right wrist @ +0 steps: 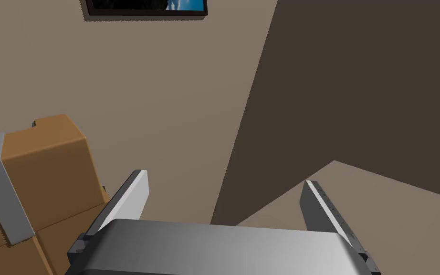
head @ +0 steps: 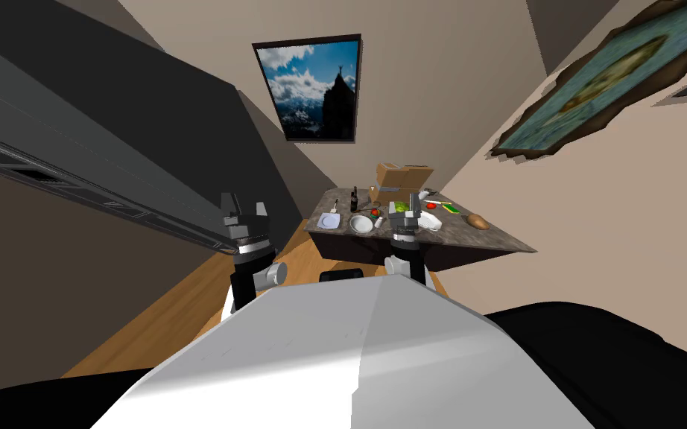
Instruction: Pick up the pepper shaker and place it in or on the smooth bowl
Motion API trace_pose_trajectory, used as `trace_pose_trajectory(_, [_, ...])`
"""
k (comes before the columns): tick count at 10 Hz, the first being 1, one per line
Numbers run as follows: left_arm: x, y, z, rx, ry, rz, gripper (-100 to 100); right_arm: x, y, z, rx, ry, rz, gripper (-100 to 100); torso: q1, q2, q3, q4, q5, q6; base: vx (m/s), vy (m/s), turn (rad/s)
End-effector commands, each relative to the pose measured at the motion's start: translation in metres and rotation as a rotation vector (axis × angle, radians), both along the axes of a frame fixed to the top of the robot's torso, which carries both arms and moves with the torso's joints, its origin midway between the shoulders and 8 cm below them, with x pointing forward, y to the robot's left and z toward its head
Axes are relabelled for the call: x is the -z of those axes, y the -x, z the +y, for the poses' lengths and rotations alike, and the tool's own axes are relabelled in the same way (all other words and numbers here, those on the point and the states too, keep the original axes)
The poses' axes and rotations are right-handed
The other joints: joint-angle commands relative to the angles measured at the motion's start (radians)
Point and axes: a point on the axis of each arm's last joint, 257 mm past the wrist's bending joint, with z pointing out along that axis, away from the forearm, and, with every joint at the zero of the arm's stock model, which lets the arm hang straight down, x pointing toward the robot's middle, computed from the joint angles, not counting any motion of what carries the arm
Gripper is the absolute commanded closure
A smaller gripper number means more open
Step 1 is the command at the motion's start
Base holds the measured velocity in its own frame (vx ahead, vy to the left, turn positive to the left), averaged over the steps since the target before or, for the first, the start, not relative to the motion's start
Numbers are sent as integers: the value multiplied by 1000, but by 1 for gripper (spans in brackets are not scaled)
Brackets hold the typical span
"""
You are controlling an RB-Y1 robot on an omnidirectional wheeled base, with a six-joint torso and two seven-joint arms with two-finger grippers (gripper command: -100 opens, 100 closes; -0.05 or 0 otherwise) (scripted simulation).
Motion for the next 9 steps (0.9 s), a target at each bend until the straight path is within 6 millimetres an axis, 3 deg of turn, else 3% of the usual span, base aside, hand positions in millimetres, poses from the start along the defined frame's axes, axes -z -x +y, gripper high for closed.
trace_pose_trajectory(1, [0,0,0,0,0,0,0,5,-2,3,-16,26,15,-100,0,0,0,0,0,0,-26,5,47])
trace_pose_trajectory(7, [0,0,0,0,0,0,0,33,-12,12,-84,139,95,-100,0,4,3,1,0,0,-72,-3,63])
trace_pose_trajectory(9, [0,0,0,0,0,0,0,53,-18,13,-115,194,150,-100,-1,4,2,1,0,0,-80,1,106])
